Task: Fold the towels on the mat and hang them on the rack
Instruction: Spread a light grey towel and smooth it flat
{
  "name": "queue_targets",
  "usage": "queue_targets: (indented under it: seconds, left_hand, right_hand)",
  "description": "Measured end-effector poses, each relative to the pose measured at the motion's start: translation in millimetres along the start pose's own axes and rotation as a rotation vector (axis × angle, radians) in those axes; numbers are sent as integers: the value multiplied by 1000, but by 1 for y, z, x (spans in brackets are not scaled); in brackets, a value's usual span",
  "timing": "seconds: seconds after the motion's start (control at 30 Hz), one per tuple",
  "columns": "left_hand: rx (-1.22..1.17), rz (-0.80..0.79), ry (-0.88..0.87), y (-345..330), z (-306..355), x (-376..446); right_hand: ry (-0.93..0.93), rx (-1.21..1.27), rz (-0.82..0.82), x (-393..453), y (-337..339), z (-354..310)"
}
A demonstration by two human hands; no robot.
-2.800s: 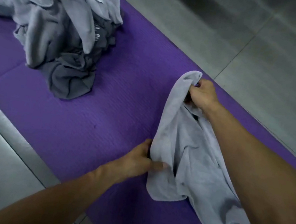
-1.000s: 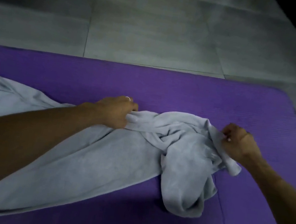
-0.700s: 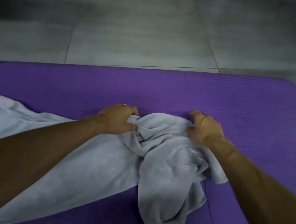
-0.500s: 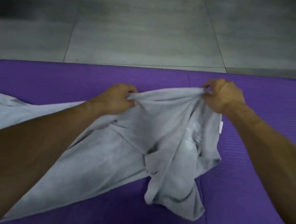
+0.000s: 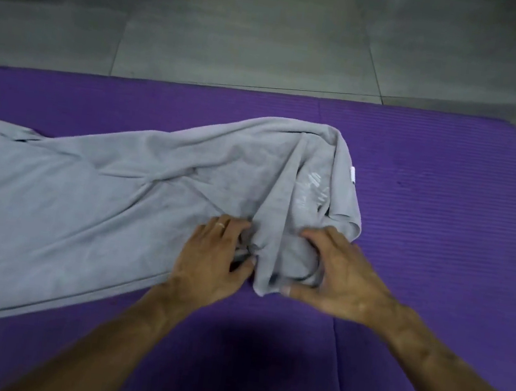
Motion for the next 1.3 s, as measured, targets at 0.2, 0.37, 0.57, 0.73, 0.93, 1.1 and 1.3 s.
queue_targets:
  seconds: [0.2,0.37,0.57,0.73,0.93,1.1,1.3]
  left_hand:
    - [75,-132,25,4,6,9]
    - [80,-193,-197,22,12,-16]
    - [179,-574,-163,12,31,-23]
    - [186,-357,-189,-3,83,26]
    - [270,-343,-147,-16,106,95]
    - [253,-415,-69,-24,90,129]
    - [337,-518,-59,-25,86,140]
  right_hand:
    - [-53,-46,417,-23,17,34]
    - [-251,-209,650,-80,47,63]
    - [-572,-159,-84,-113,-7,80]
    - [-542,211,313,-97,32,91]
    - [-574,627,416,-11,66,129]
    - [-376,348,303,34,79,137]
    - [-434,729,743,47,166,192]
Point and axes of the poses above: each hand's wrist, its own x-axis towards the middle knuckle, its own y-axis out of the back of the hand, z = x × y, the point moved 1 cm from there along x, towards the middle knuckle, and after that the axes turned 14 degrees about -z, right-handed, at the moved point
